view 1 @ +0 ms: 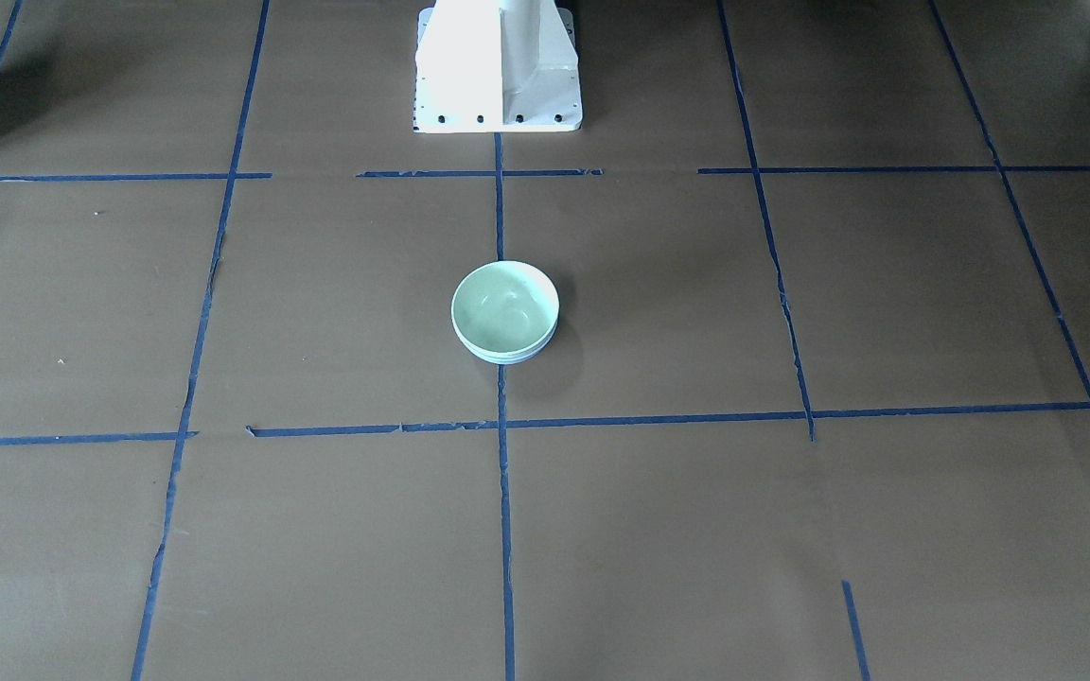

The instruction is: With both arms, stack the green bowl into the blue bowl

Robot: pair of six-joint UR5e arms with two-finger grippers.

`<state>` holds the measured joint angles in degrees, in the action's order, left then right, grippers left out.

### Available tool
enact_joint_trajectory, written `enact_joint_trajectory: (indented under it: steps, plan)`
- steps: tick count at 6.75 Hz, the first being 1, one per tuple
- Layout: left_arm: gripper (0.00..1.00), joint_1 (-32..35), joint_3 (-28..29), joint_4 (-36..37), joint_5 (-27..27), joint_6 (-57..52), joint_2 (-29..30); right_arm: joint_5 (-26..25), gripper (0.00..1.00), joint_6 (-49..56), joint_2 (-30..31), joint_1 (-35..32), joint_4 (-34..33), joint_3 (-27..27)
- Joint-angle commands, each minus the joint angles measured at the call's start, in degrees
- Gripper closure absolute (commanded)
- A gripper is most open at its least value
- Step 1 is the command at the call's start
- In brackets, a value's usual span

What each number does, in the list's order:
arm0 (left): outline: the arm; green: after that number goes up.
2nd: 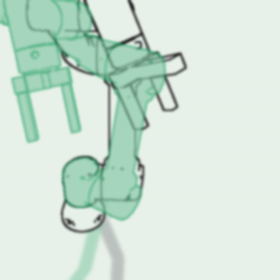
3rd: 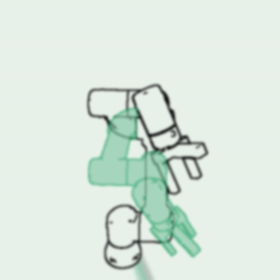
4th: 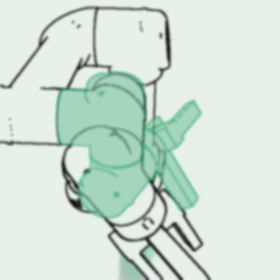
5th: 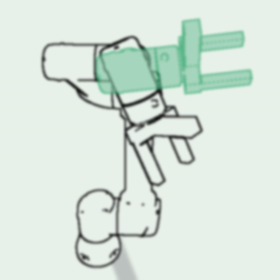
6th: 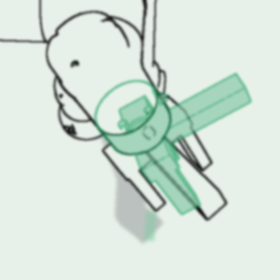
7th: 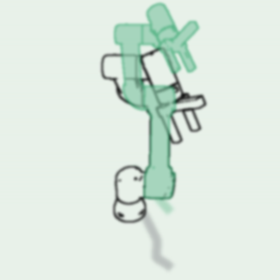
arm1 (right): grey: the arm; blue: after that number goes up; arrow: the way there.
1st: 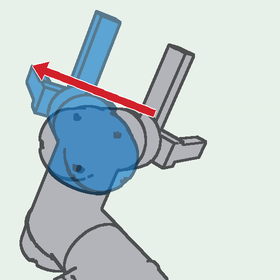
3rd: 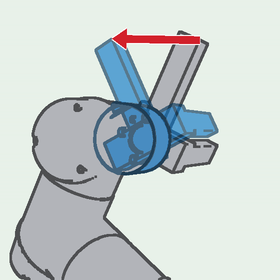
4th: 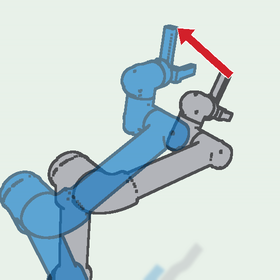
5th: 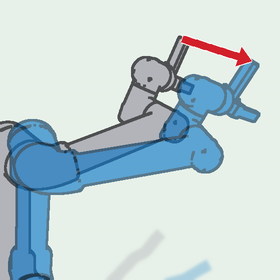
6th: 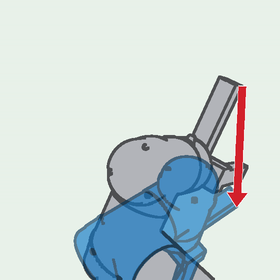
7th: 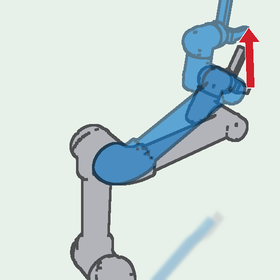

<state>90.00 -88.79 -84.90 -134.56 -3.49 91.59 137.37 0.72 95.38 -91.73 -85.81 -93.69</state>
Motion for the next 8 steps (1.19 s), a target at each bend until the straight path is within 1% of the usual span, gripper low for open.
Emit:
enact_joint_trajectory:
  steps: [1,5,8]
  plan:
    - [0.0,0.0,-0.16,-0.09,0.0,-0.02,-0.79,-0.09,0.0,-0.02,-0.72,-0.55,-4.16,-0.53]
    - [0.0,0.0,-0.33,-0.09,0.0,-0.02,-0.8,0.44,0.0,-0.19,-0.81,-0.74,-4.72,-1.75]
    - [0.0,0.0,-0.33,-0.09,0.0,-0.02,-0.8,0.44,0.0,-0.11,-0.72,-0.74,-4.72,-1.67]
